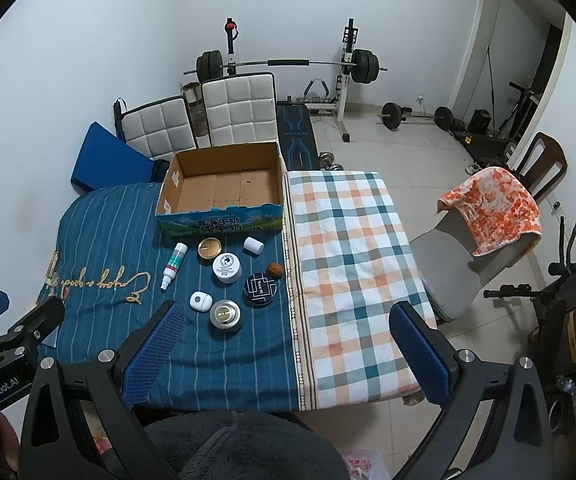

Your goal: Organize rigid objects

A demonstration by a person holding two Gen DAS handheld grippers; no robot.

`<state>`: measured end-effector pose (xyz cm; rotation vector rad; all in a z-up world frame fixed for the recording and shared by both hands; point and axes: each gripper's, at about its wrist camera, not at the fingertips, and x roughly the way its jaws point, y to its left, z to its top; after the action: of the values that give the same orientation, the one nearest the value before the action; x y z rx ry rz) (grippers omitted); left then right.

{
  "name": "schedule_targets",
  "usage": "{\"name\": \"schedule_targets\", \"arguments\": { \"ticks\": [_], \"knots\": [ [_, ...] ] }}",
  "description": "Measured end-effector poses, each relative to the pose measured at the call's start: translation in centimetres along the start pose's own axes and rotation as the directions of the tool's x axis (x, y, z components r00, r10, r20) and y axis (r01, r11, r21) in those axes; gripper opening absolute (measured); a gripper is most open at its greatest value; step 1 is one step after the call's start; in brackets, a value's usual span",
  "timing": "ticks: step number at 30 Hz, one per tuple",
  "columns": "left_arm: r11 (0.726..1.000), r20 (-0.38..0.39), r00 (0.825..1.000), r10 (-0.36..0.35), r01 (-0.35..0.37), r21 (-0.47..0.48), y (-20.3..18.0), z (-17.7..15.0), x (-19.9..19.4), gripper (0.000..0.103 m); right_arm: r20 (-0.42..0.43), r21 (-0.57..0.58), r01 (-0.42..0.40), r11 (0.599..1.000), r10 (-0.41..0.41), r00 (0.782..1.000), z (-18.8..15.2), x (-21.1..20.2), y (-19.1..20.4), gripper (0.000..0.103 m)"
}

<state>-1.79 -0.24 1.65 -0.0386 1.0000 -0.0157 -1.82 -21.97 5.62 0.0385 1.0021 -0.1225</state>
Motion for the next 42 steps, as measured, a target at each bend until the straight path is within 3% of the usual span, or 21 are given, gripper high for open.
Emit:
{"name": "schedule_targets", "arguments": {
  "ticks": [31,38,42],
  "knots": [
    [1.0,-0.03,1.0,-0.003,0.004,0.025,0.0,0.5,1.9,0.103,-0.024,0.002,-0.001,1.0,0.001,1.0,0.8,1.4,0.0,0.103],
    [1.0,-0.066,0.998,-0.014,0.015,0.017,-0.2,0.9,3.7,0.103,-0.07,0.03,-0.003,1.0,0.005,0.998,0.7,4.9,-0.7,0.103],
    [1.0,-0.107,0.994,0.003,-0.004,-0.012,0.2,1.7,6.6,0.103,-0.126,0.056,0.007,0.998,0.0,0.992,0.9,8.7,-1.3,0.103]
  ]
}}
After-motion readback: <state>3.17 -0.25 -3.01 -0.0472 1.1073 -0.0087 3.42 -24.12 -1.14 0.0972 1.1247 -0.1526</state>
